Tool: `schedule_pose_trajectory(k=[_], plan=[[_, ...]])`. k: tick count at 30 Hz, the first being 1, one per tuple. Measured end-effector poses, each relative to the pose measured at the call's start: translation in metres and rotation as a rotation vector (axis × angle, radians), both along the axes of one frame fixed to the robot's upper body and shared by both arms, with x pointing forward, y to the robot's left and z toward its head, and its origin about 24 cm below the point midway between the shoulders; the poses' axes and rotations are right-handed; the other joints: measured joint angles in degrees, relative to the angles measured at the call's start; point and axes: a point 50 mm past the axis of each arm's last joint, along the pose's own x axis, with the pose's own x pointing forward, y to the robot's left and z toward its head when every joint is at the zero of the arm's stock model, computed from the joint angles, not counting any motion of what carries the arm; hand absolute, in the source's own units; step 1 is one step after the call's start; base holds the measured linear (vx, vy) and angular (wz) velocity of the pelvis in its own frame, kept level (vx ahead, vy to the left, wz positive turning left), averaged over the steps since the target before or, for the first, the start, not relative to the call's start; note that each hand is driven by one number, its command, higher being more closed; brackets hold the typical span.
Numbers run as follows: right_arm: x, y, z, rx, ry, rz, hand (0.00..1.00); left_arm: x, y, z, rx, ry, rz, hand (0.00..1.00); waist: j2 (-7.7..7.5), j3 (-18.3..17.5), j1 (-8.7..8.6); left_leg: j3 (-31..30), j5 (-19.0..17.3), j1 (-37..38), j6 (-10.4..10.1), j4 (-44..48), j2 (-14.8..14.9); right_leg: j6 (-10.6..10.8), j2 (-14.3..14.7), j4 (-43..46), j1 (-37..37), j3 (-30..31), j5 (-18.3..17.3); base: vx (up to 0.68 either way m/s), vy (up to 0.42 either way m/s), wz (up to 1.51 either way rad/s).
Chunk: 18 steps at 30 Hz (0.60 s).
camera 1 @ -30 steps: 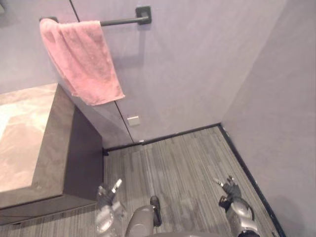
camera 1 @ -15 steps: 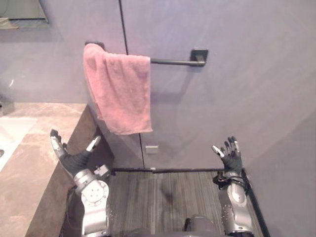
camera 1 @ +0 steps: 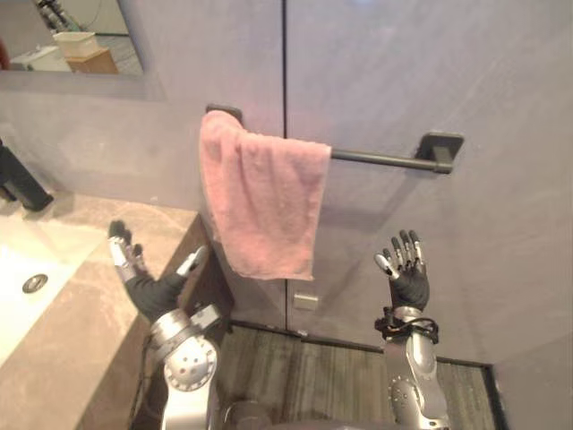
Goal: Organize washtable
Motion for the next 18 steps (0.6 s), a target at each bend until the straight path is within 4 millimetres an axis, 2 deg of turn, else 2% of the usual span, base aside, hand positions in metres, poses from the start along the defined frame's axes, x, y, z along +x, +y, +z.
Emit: schedule_pose_trajectory(k=[2,3,6,8,9,11,14,18], plan=[[0.006,0.002,-0.007,-0.001,0.029,0.011,0.0,-0.001,0.004,-0.001,-0.02,-0.002,0.021,0.0,-1.14,0.4,0.05,-0.7,0.5,0.4,-0.7,-2.4,-2.6,0.5,-1.7,-3.2,1.4,0.2,1.9,0.03,0.265,0.42],[0.009,0.004,-0.01,-0.003,0.037,0.031,0.0,-0.002,0.007,-0.001,-0.025,-0.003,0.035,0.0,-1.3,0.3,0.28,-0.9,0.6,1.1,-0.7,-3.0,-3.4,0.1,-2.1,-4.2,2.3,0.2,2.4,-0.02,0.175,0.27],[0.011,0.009,-0.011,0.009,0.033,0.068,0.0,-0.004,0.007,0.008,-0.022,-0.042,0.034,0.0,-1.5,0.0,0.28,-1.1,1.7,2.4,-0.8,-5.7,-4.6,0.0,-2.9,-4.1,2.9,0.0,2.5,-0.04,0.078,0.16],[0.012,0.018,-0.014,0.017,0.043,0.1,0.0,-0.007,0.006,0.015,-0.017,-0.07,0.028,0.0,-1.76,-0.4,-0.15,-1.1,4.1,3.8,-1.7,-9.5,-5.2,0.2,-3.0,-3.6,2.5,-0.1,2.5,-0.02,0.0,0.03],[0.012,0.02,-0.015,0.017,0.05,0.106,0.0,-0.007,0.006,0.014,-0.02,-0.07,0.023,0.0,-1.94,-0.6,-0.29,-1.1,4.7,4.2,-2.0,-10.6,-5.2,0.5,-3.0,-3.6,2.3,-0.2,2.7,-0.06,-0.068,-0.01],[0.014,0.027,-0.018,0.024,0.066,0.139,0.0,-0.006,0.003,0.014,-0.034,-0.066,-0.022,0.0,-0.9,-1.2,-1.26,-0.7,6.6,4.6,-2.9,-13.5,-4.7,1.7,-2.5,-3.8,1.2,0.0,3.3,-0.06,-0.093,-0.08],[0.013,0.036,-0.021,0.025,0.086,0.178,0.0,-0.003,-0.002,0.013,-0.044,-0.065,-0.088,0.0,0.1,-1.8,-1.57,0.3,7.9,6.7,-4.0,-17.0,-3.8,1.6,-1.3,-5.2,1.2,0.8,4.3,-0.03,-0.059,-0.21],[0.015,0.046,-0.02,0.022,0.087,0.238,0.0,0.0,-0.006,0.009,-0.051,-0.041,-0.15,0.0,-0.22,-2.3,-1.42,2.0,8.5,8.2,-4.4,-18.9,-2.8,1.4,-0.2,-7.5,1.8,1.9,5.6,0.0,-0.03,-0.21]])
